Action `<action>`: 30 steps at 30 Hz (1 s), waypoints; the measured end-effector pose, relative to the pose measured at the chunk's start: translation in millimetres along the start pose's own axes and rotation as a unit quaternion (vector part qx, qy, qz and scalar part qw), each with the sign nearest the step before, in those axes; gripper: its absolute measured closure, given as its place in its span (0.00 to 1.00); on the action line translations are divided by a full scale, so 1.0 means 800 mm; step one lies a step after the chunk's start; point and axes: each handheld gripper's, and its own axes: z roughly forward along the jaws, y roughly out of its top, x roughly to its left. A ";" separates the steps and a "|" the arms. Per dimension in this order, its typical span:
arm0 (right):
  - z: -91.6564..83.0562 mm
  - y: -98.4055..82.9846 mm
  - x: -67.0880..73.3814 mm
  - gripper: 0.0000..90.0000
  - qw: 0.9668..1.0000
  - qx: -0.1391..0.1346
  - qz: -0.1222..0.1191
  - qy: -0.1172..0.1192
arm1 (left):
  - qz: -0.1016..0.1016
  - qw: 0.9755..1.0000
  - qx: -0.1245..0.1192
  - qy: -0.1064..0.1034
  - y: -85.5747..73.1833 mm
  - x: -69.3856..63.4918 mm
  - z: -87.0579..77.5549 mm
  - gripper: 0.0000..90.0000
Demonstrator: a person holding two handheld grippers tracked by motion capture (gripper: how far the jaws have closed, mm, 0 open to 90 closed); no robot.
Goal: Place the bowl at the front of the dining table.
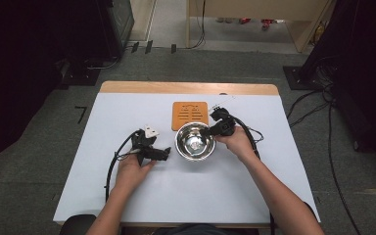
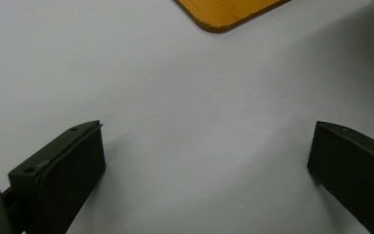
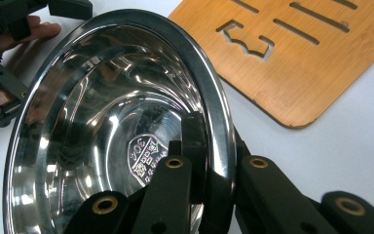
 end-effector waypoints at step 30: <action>0.003 0.028 -0.012 0.97 1.000 0.006 0.013 0.024 | -0.002 1.000 -0.002 0.000 0.000 0.000 0.000 0.00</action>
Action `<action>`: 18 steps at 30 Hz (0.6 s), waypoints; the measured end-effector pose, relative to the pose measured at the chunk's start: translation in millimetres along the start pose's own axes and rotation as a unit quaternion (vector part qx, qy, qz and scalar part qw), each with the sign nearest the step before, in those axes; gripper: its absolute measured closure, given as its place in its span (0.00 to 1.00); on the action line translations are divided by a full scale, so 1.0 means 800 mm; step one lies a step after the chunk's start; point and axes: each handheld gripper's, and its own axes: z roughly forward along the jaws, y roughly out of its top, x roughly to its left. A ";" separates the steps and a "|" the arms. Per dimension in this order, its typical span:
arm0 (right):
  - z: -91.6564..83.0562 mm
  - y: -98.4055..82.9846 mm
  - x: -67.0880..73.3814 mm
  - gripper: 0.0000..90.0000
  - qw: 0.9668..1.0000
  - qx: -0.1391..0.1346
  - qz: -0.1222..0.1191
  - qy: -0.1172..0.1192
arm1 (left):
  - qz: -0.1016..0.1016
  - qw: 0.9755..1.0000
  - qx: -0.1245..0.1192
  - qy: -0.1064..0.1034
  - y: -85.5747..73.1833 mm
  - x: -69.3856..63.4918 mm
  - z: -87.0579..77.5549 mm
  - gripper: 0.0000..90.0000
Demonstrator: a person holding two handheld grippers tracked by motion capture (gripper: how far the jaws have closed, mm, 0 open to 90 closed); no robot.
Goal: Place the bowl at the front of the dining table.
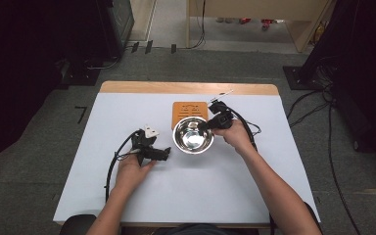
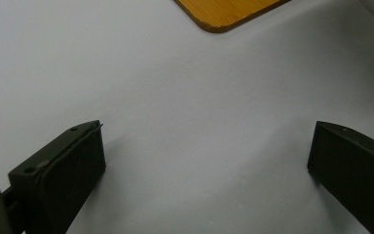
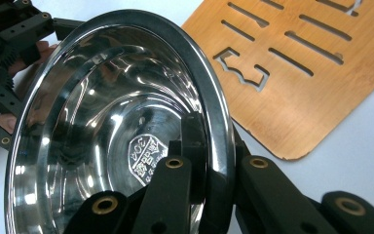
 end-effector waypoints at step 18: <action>-0.009 0.016 -0.012 0.97 1.000 -0.007 0.008 0.000 | 0.000 1.000 0.000 0.000 0.000 0.000 0.000 0.00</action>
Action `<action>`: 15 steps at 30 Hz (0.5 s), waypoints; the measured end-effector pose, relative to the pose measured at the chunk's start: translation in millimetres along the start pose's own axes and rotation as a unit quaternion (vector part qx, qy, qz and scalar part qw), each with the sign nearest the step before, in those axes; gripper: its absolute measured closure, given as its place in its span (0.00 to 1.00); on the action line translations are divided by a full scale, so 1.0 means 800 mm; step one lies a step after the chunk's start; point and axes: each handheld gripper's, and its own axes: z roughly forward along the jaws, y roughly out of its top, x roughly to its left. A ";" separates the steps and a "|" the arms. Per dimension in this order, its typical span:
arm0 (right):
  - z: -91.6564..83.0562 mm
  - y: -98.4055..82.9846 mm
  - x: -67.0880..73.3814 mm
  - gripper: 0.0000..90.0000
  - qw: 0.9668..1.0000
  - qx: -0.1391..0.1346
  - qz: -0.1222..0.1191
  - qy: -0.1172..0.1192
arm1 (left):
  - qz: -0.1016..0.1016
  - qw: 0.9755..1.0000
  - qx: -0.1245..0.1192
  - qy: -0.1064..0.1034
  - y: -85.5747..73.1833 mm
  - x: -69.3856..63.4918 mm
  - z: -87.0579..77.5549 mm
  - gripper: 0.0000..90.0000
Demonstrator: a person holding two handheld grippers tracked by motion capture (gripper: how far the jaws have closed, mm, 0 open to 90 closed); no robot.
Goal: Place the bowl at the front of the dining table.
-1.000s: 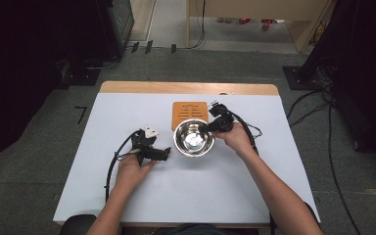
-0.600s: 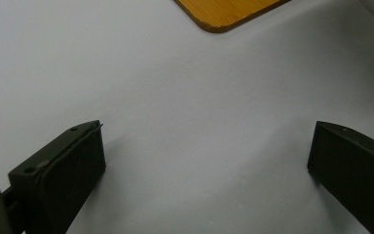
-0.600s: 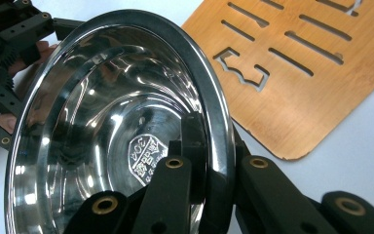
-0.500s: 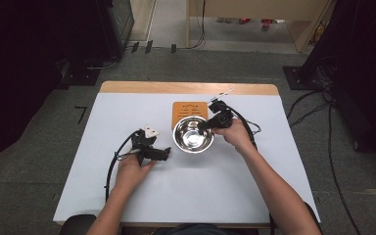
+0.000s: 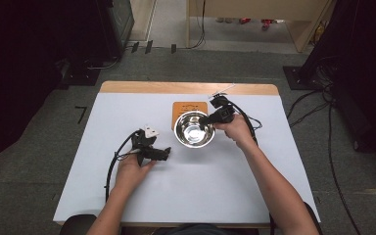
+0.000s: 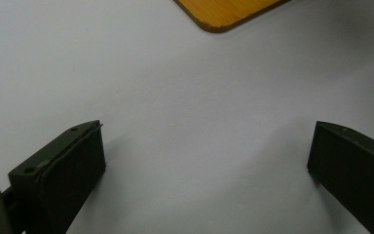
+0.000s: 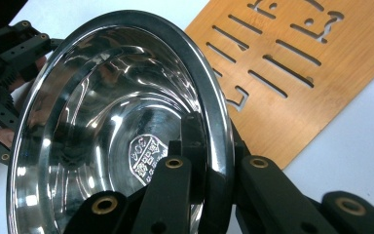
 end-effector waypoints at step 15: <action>0.012 0.014 -0.001 0.97 1.000 0.005 0.000 0.003 | -0.001 1.000 -0.001 0.000 0.000 0.000 0.000 0.00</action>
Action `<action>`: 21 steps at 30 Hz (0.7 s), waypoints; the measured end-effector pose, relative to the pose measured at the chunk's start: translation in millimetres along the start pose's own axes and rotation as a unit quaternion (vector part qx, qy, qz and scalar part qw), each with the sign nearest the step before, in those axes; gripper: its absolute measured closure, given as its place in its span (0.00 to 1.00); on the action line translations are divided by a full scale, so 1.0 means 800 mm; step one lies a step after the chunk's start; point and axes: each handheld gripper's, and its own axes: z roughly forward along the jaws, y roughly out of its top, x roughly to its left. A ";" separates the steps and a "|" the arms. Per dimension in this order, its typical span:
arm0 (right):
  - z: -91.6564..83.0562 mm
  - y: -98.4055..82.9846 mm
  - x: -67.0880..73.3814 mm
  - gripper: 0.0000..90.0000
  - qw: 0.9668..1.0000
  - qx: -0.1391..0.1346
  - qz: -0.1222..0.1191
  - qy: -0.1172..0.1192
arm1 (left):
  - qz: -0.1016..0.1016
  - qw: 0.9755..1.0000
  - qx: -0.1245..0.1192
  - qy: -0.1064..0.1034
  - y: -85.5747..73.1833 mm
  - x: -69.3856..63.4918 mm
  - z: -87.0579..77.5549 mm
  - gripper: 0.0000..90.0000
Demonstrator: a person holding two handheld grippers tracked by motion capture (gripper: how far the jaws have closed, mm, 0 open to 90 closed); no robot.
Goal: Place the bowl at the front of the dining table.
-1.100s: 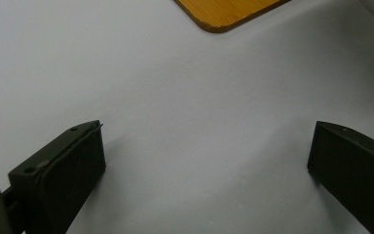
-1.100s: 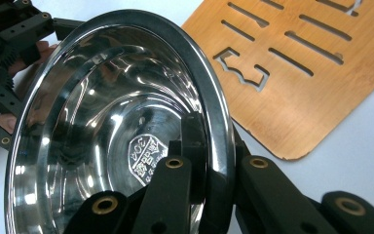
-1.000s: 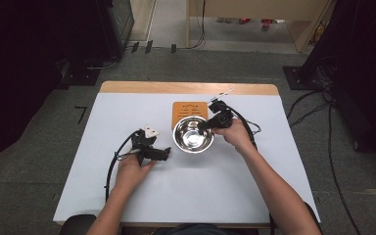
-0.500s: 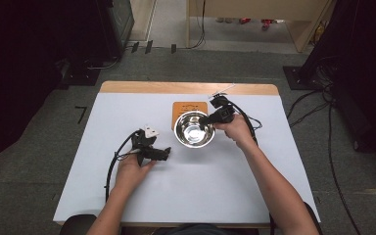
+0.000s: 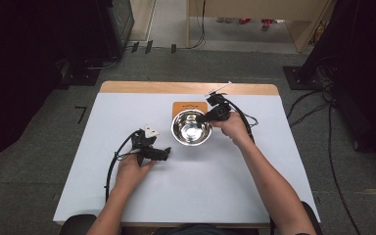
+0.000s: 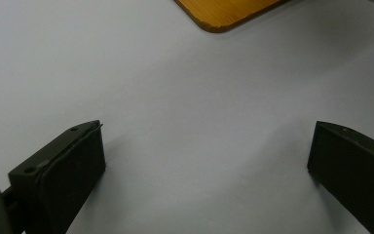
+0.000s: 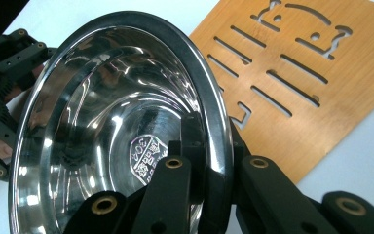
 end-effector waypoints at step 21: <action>-0.001 0.019 -0.013 0.97 1.000 -0.021 0.002 -0.001 | 0.000 1.000 0.000 0.000 0.000 0.000 0.000 0.00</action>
